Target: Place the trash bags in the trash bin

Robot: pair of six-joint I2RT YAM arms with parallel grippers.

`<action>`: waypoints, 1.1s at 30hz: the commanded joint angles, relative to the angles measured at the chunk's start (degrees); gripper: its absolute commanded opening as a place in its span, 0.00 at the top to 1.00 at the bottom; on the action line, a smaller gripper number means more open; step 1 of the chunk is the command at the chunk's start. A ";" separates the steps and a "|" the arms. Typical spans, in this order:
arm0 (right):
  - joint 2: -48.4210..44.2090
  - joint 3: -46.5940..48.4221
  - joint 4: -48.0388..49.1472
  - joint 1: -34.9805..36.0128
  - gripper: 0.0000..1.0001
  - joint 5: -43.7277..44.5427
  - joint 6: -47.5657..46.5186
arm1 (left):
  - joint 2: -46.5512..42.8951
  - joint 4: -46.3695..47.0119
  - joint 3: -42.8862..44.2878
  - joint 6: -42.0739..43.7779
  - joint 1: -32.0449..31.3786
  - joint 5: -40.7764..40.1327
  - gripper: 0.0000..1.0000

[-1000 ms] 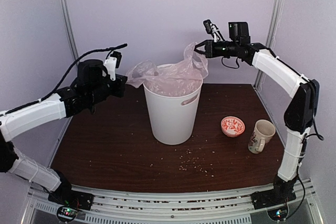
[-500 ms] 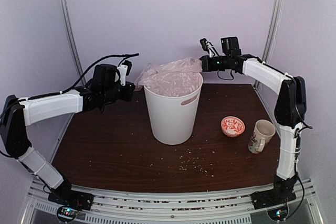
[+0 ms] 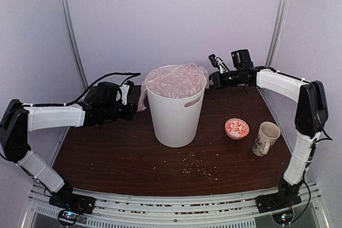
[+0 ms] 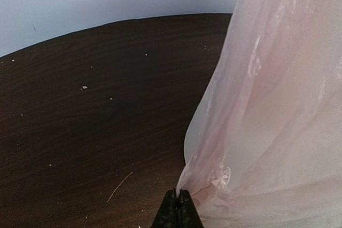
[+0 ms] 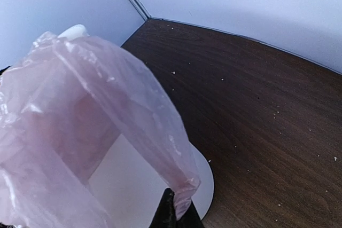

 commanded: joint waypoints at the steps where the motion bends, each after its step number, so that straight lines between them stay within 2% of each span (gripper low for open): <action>1: -3.99 -2.67 2.21 -0.51 0.98 -1.85 -0.73 | -3.50 2.15 -1.10 -1.25 0.39 4.38 1.00; 9: -7.39 -7.27 1.46 -0.50 0.95 -2.65 -0.19 | -10.32 4.84 -2.67 -2.45 0.34 12.31 1.00; 12: -10.13 -7.81 0.19 -0.58 0.84 -1.29 -1.41 | -12.85 5.13 -3.17 -2.63 0.37 12.00 1.00; 15: -13.74 -8.25 -0.47 -1.77 0.75 0.08 -1.79 | -15.01 1.26 -2.54 -1.51 0.38 8.15 1.00; 16: -15.17 -8.65 -0.29 -2.61 0.72 0.43 -1.72 | -15.81 -0.23 -2.37 -1.19 0.34 6.61 0.95; 20: -22.22 -13.41 2.81 -6.01 0.57 3.12 -2.25 | -20.38 -5.15 -2.22 0.13 0.36 1.75 0.62; 23: -26.23 -16.42 4.30 -7.45 0.51 4.50 -4.74 | -23.73 -8.11 -2.18 1.00 0.30 -2.51 0.49; 26: -29.53 -19.99 5.67 -7.62 0.50 3.69 -10.14 | -27.28 -8.71 -2.52 3.70 0.34 -3.12 0.43; 29: -31.84 -21.98 5.25 -7.60 0.50 1.77 -16.79 | -31.16 -3.81 -5.58 8.07 0.17 3.29 0.41; 33: -34.05 -22.25 4.49 -6.91 0.50 1.50 -22.94 | -31.70 -1.43 -6.04 11.68 -1.73 7.21 0.39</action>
